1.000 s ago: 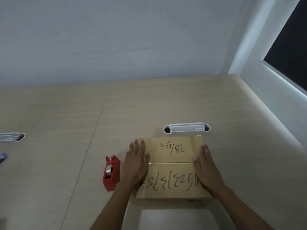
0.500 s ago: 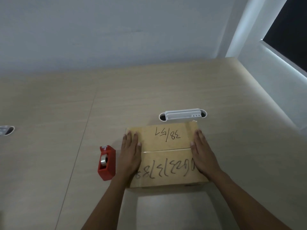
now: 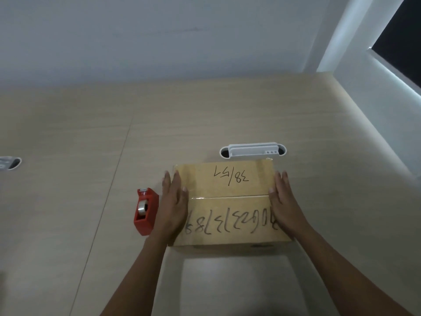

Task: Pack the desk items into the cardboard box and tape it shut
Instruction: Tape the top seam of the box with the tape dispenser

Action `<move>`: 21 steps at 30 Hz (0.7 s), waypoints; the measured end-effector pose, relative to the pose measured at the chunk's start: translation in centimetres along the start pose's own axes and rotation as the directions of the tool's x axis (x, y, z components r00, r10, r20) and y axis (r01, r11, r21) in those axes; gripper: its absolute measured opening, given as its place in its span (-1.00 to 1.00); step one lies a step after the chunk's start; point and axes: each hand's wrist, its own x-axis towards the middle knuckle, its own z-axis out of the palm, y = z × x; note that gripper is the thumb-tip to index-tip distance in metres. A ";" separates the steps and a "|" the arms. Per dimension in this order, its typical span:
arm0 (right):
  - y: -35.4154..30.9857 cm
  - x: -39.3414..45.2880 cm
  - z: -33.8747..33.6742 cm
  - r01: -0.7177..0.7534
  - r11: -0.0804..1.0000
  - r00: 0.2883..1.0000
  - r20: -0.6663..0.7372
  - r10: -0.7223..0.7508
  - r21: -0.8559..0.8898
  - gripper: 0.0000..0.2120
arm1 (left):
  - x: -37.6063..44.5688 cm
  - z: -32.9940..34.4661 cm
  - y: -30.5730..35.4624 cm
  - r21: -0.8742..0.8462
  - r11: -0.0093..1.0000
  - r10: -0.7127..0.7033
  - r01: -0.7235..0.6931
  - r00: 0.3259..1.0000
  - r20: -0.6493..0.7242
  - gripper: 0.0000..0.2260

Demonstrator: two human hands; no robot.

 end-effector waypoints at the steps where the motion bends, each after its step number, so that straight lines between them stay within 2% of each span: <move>1: 0.2 -0.2 -0.1 -0.006 1.000 1.000 0.012 0.006 0.018 -0.43 | -0.4 0.0 -0.1 -0.020 0.999 -0.028 0.028 1.000 0.003 -0.43; 5: -0.1 -0.5 -0.1 -0.070 0.991 0.997 0.036 0.067 0.111 -0.45 | -1.1 0.1 -0.7 -0.147 0.981 -0.117 0.123 0.992 0.054 -0.45; 11: -0.1 -0.6 -0.1 -0.089 0.959 0.996 0.026 0.085 0.269 -0.51 | -1.1 -0.3 -0.3 -0.302 0.937 -0.152 0.176 0.983 0.101 -0.51; 21: -0.6 -0.8 -0.3 -0.133 0.931 0.991 0.038 0.127 0.340 -0.54 | -1.2 -0.4 -0.1 -0.355 0.901 -0.220 0.247 0.969 0.116 -0.48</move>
